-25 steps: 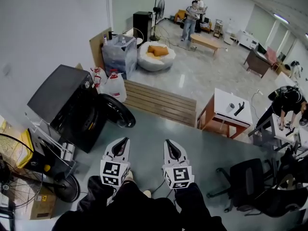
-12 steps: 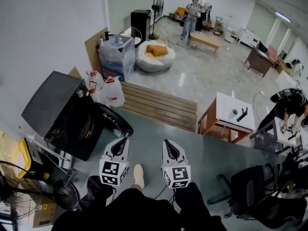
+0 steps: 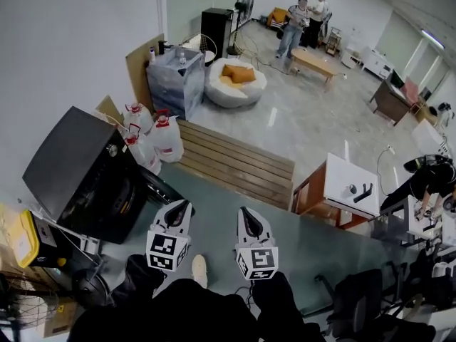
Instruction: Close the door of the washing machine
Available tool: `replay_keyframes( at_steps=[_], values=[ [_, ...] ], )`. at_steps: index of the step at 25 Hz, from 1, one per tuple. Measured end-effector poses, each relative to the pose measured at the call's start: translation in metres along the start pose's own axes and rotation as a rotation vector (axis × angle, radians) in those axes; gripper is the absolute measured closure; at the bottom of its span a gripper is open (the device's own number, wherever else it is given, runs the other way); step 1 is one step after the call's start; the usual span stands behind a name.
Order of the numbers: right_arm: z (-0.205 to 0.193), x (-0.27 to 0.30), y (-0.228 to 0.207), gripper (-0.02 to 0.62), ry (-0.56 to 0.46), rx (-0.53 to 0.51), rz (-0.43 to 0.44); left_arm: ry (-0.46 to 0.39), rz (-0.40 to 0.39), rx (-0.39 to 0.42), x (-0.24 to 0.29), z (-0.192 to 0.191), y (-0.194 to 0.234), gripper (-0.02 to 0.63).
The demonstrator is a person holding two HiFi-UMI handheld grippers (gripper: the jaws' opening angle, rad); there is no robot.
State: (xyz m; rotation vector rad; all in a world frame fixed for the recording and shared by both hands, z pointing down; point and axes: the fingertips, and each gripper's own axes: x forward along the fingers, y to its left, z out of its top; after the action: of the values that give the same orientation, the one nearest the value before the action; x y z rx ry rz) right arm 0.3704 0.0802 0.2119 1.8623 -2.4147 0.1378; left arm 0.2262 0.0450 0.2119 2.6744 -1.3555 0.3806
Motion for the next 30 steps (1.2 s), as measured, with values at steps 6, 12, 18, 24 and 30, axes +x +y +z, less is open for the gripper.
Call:
replay_keyframes(
  at_steps=[6, 12, 18, 24, 30],
  values=[
    [-0.003, 0.068, -0.001, 0.58, 0.031, 0.002, 0.034, 0.019, 0.026, -0.034, 0.038, -0.002, 0.049, 0.574],
    [-0.011, 0.131, 0.012, 0.58, 0.07, 0.004, 0.087, 0.042, 0.085, -0.078, 0.059, -0.012, 0.105, 0.574],
    [-0.03, 0.173, 0.032, 0.58, 0.11, 0.008, 0.137, 0.072, 0.165, -0.131, 0.055, -0.038, 0.153, 0.574],
    [-0.062, 0.215, 0.073, 0.579, 0.191, -0.031, 0.257, 0.119, 0.258, -0.215, 0.047, -0.078, 0.196, 0.574],
    [-0.115, 0.249, 0.105, 0.579, 0.276, -0.08, 0.395, 0.166, 0.358, -0.291, 0.05, -0.132, 0.22, 0.574]
  ],
)
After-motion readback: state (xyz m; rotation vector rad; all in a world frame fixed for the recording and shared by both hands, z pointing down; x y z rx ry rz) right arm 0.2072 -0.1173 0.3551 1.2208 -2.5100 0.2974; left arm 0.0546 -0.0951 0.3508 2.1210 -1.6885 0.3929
